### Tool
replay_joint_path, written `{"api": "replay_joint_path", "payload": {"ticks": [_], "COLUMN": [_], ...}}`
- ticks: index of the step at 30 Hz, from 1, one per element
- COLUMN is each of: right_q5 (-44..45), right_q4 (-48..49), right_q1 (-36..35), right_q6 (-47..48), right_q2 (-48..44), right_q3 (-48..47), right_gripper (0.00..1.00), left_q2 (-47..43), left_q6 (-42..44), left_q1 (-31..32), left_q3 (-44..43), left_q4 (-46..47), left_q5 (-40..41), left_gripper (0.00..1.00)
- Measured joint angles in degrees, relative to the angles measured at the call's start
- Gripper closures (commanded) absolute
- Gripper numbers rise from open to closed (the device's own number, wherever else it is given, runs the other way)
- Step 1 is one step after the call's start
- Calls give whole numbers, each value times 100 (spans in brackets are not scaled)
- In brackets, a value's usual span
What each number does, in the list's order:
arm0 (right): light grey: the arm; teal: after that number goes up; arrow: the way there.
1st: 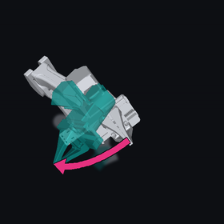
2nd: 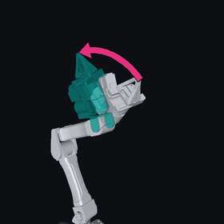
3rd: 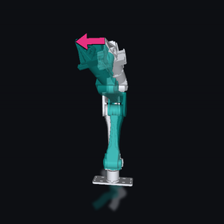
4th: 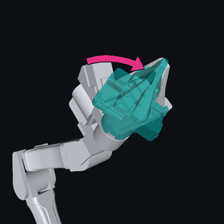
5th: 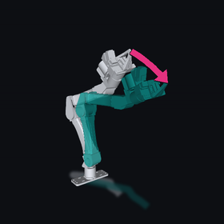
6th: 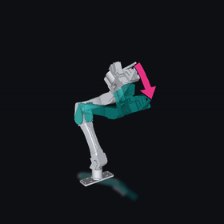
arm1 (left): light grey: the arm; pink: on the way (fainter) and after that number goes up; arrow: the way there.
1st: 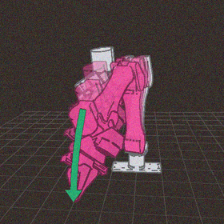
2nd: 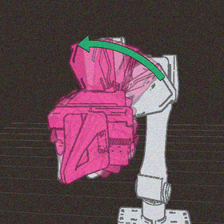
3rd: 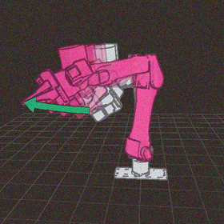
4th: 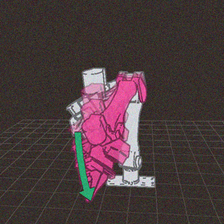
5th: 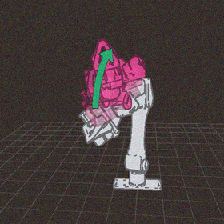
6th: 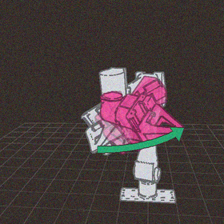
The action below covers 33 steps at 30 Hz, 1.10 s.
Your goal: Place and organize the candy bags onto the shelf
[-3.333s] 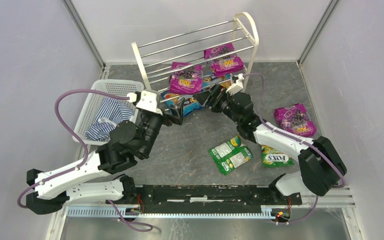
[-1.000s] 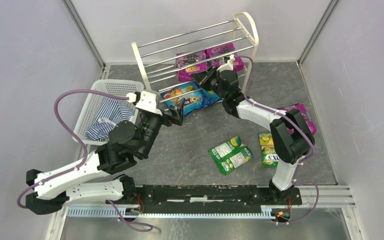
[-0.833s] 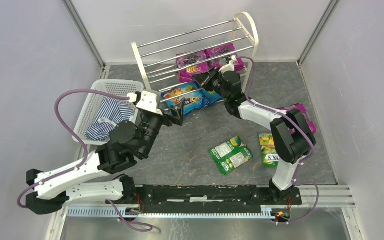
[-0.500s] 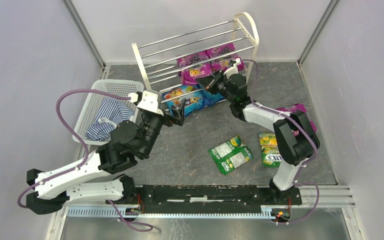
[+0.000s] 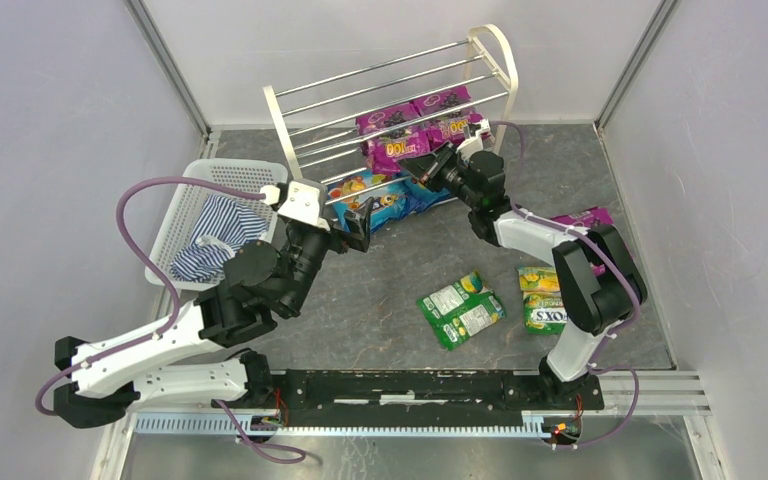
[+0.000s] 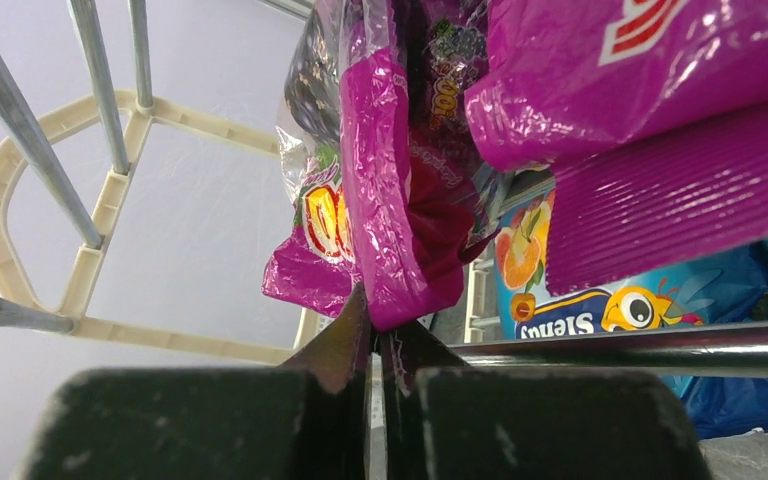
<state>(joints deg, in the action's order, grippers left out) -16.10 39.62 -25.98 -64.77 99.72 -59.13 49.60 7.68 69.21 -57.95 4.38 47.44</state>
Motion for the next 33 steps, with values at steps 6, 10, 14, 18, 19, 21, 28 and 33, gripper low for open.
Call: {"api": "replay_joint_path", "payload": {"ticks": [6, 10, 14, 18, 19, 21, 28, 33], "right_q5": [-63, -63, -48, -87, -105, -146, 402, 1449], "right_q4": [2, -35, -343, -579, -643, -796, -1991, -3276], "right_q1": [24, 24, 28, 28, 28, 26, 15, 22], "right_q6": [7, 66, 302, 601, 708, 1010, 3145, 4181], "right_q2": [2, -7, -243, -769, -962, -1296, -3112, -4192], "right_q3": [0, 2, 96, 424, 560, 802, 2535, 3418], "right_gripper": [78, 62, 48, 34, 30, 24, 11, 2], "left_q2": [28, 28, 28, 28, 28, 28, 26, 26], "left_q6": [-2, -2, -2, -2, -2, -2, -4, -4], "left_q1": [0, 0, 0, 0, 0, 0, 0, 0], "left_q3": [0, 0, 0, 0, 0, 0, 0, 0], "left_q4": [0, 0, 0, 0, 0, 0, -2, -4], "left_q5": [0, 0, -2, -2, -2, -2, -4, -11], "left_gripper": [0, 0, 0, 0, 0, 0, 0, 0]}}
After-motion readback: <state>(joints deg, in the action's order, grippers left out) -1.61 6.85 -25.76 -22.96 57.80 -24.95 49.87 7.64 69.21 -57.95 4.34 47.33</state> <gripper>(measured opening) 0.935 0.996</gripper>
